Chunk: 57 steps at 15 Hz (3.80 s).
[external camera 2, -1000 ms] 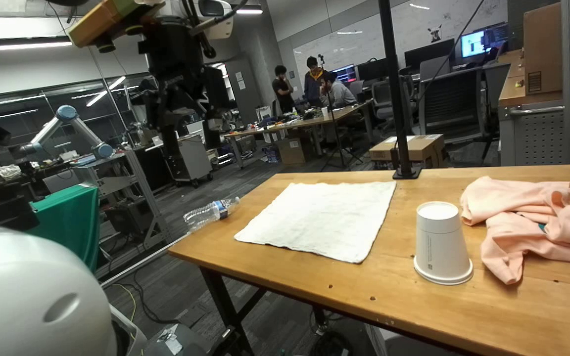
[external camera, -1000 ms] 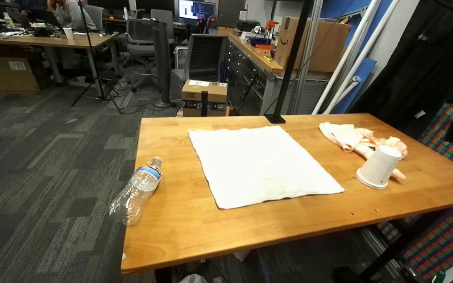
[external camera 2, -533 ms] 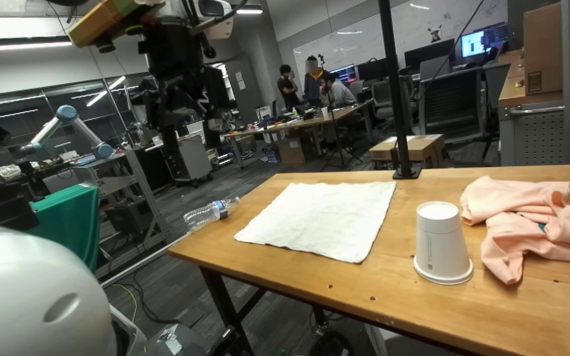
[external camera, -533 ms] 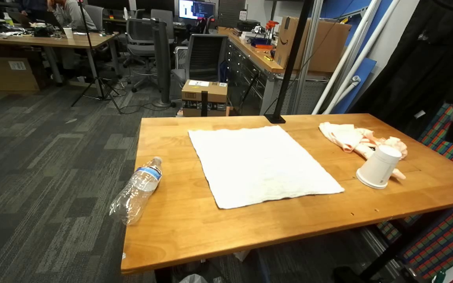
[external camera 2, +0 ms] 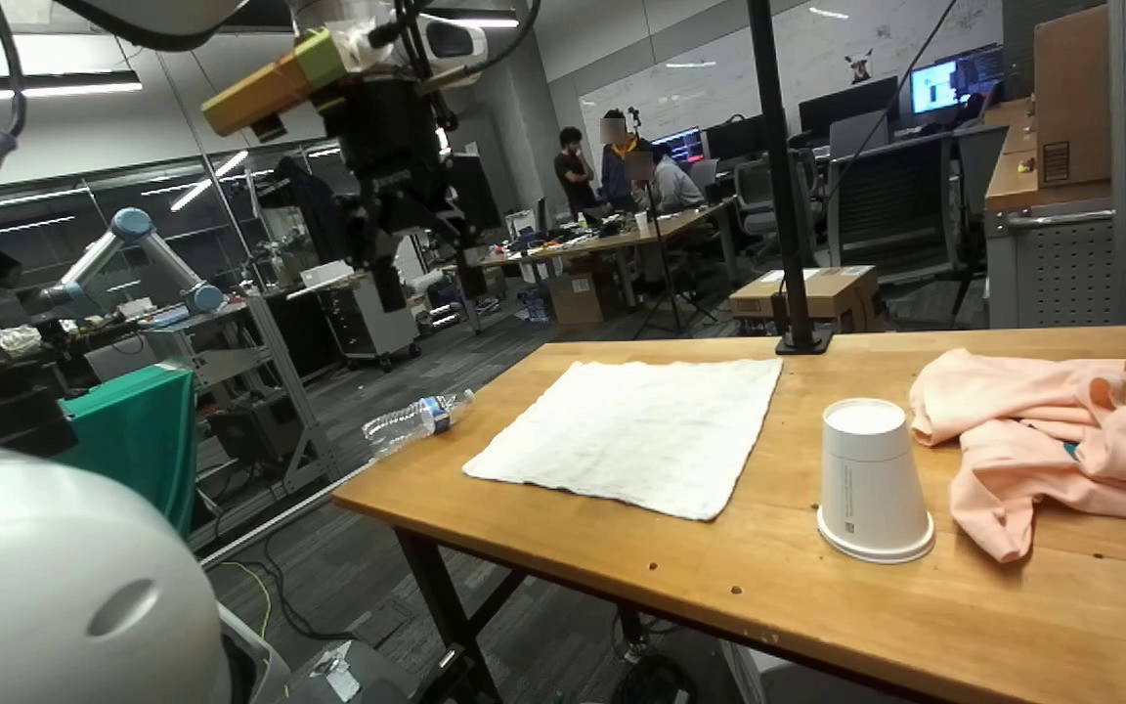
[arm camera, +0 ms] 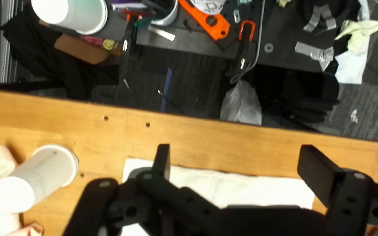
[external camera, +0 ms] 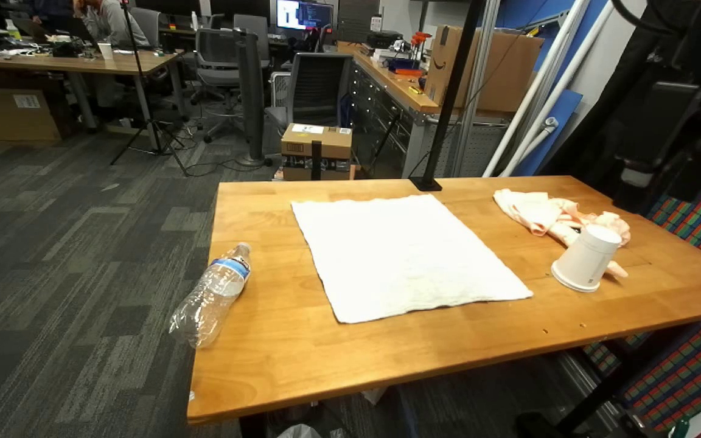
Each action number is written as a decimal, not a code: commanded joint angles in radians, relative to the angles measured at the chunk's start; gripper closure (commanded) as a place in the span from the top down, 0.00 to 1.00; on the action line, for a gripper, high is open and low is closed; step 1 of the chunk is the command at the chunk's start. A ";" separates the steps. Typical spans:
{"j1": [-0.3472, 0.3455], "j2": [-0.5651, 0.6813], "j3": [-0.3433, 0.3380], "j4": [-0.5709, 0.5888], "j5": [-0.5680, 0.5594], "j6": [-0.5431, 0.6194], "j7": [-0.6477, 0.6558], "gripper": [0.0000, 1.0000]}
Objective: Fold the cloth
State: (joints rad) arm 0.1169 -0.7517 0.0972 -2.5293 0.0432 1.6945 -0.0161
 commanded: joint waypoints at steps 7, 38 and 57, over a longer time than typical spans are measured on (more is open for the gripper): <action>0.007 0.094 -0.018 -0.120 -0.042 0.471 -0.116 1.00; -0.147 0.873 -0.105 -0.028 -0.233 1.026 0.295 1.00; -0.073 0.894 -0.138 0.035 -0.294 0.795 0.386 0.00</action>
State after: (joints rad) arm -0.0025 0.1640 -0.0288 -2.5015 -0.2000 2.5694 0.3131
